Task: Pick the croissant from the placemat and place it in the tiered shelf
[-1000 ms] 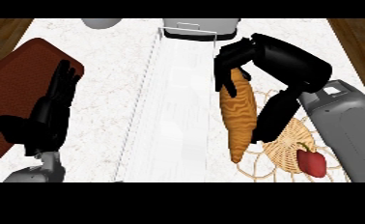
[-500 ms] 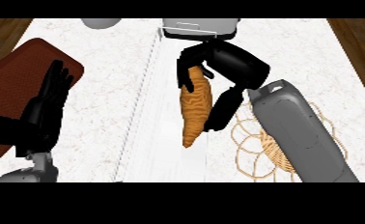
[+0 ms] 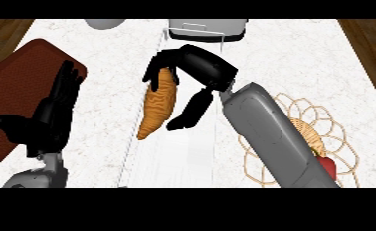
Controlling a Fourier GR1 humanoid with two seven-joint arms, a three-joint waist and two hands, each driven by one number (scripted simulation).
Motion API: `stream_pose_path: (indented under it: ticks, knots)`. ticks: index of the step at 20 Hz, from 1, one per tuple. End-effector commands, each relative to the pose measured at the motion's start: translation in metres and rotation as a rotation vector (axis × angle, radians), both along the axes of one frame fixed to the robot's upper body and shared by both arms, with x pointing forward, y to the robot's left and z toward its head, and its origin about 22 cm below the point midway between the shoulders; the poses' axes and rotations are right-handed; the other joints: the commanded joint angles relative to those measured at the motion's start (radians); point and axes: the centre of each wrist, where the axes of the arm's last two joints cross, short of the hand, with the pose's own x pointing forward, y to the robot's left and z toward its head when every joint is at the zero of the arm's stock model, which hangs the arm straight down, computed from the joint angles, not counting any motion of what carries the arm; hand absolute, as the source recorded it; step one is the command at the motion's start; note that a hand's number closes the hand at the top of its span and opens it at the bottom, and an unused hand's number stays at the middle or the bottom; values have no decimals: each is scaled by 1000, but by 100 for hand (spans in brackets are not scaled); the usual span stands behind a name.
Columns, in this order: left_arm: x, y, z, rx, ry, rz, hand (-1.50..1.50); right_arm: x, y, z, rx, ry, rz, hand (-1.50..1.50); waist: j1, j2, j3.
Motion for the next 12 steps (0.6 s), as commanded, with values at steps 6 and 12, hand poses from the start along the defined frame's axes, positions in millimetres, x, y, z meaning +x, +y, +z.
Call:
stream_pose_path:
  ticks: [6, 12]
  knots:
    - [9, -5, -18, 5, -5, 21, 0, 9, 12, -3, 2, 81, 88, -150, -11, 0, -1]
    - [-7, 6, 5, 8, -15, 24, 0, 16, 9, 6, 134, 154, 122, -150, -2, -2, -1]
